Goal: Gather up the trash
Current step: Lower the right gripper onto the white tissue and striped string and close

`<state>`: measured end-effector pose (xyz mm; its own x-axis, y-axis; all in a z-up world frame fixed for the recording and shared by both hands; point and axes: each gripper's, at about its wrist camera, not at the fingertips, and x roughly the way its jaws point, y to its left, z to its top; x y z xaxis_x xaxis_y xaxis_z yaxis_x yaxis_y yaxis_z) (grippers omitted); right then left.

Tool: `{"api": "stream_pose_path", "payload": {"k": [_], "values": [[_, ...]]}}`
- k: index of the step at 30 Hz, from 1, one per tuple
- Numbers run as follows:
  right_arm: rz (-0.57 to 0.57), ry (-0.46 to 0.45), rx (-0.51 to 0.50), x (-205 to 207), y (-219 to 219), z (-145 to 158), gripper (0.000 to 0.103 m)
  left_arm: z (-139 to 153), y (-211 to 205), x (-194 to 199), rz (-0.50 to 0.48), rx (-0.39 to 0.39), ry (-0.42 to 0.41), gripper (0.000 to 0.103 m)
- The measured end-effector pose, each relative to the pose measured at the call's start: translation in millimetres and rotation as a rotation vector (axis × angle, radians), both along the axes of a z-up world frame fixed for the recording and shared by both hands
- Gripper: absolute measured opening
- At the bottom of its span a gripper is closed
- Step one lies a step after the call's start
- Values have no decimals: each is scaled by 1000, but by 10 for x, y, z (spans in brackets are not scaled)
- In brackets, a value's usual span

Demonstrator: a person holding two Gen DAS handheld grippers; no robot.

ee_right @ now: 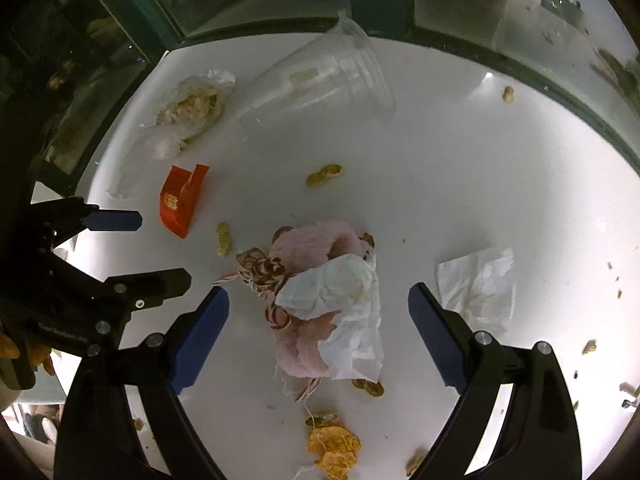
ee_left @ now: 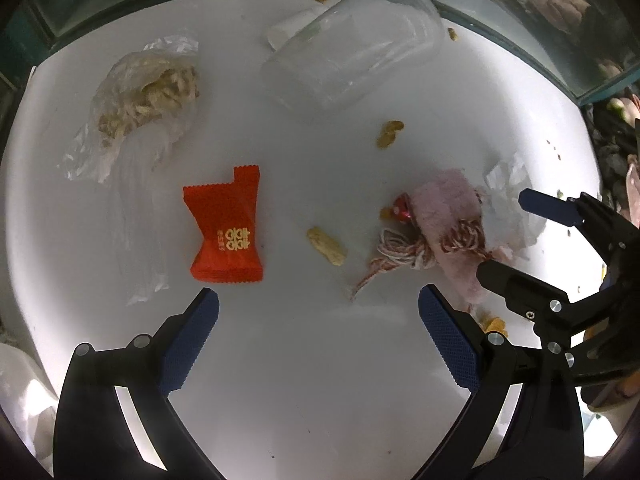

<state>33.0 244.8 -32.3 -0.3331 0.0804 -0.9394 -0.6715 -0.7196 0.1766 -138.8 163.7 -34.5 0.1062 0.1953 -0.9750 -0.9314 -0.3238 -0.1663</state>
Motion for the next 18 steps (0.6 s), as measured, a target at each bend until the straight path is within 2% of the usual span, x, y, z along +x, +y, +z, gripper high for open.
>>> {"api": "stream_pose_path", "payload": {"k": [8,12,13,14,18], "values": [[4,-25,-24,-47,49,-184,88,-219,59,-53,20,-28,-14,97],[1,-59,3,-87,67,-246,87,-276,55,-77,27,-30,-21,97],[3,-76,15,-103,70,-266,76,-286,56,-81,28,-30,-22,97],[6,-89,17,-119,73,-292,69,-299,56,-86,30,-29,-25,97],[-2,-105,22,-144,83,-334,69,-341,54,-94,26,-39,-26,97]]}}
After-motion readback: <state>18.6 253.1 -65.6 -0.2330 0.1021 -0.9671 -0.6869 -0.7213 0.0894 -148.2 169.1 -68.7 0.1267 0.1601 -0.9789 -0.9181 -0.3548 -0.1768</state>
